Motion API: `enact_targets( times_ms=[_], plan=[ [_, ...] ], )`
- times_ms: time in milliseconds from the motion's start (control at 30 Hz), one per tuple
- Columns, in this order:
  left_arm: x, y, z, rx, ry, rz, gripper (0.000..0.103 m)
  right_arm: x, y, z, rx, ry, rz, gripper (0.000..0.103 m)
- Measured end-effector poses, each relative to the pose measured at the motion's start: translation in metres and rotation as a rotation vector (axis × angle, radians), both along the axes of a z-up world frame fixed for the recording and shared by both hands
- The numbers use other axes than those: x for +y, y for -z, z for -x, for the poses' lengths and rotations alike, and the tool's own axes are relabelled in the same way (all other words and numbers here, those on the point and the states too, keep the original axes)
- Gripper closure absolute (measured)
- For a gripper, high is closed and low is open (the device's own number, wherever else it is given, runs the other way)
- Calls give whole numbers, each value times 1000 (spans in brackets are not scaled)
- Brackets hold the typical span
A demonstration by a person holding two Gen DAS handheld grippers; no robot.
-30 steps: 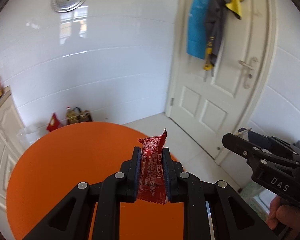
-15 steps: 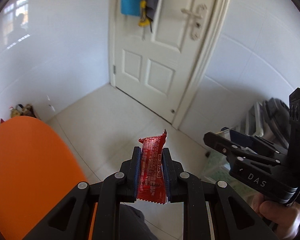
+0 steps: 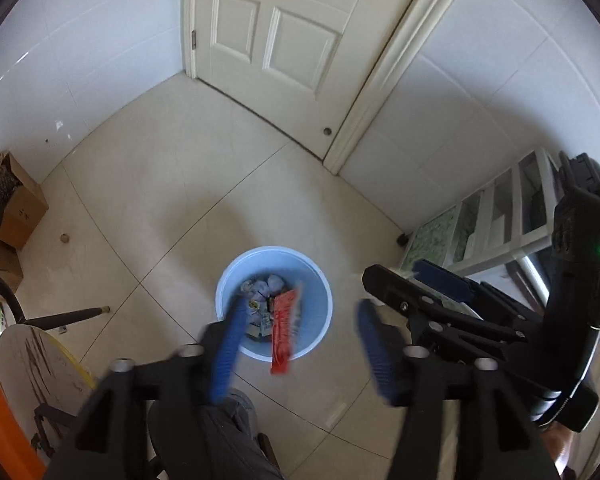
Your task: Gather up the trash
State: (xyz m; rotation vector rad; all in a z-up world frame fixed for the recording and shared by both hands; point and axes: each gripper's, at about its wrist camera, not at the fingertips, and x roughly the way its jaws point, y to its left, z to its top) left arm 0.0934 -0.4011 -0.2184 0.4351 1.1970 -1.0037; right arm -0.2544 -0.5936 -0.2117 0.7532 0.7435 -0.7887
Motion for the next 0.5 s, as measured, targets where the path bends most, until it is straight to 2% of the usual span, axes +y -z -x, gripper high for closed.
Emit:
enact_targets(
  times_ms=[133,267,300,367,433,500],
  plan=[
    [24,5,1,1,-35,-30,35,-12,18,6,1,44,-40,22],
    [52,-6,6,-46,-79,-34,29,-13,16,13,-14,76,-32,0],
    [48,-15,1,-67,-85,-30,27,-13,14,15,-10,85,-29,0],
    [56,-26,12,-117,-93,-21,21,-11,11,16,-6,101,-36,0],
    [47,-39,20,-148,-111,-9,13,-7,6,14,1,112,-28,0],
    [16,-56,15,-173,-135,-15,13,-3,1,12,6,115,-21,0]
  ],
)
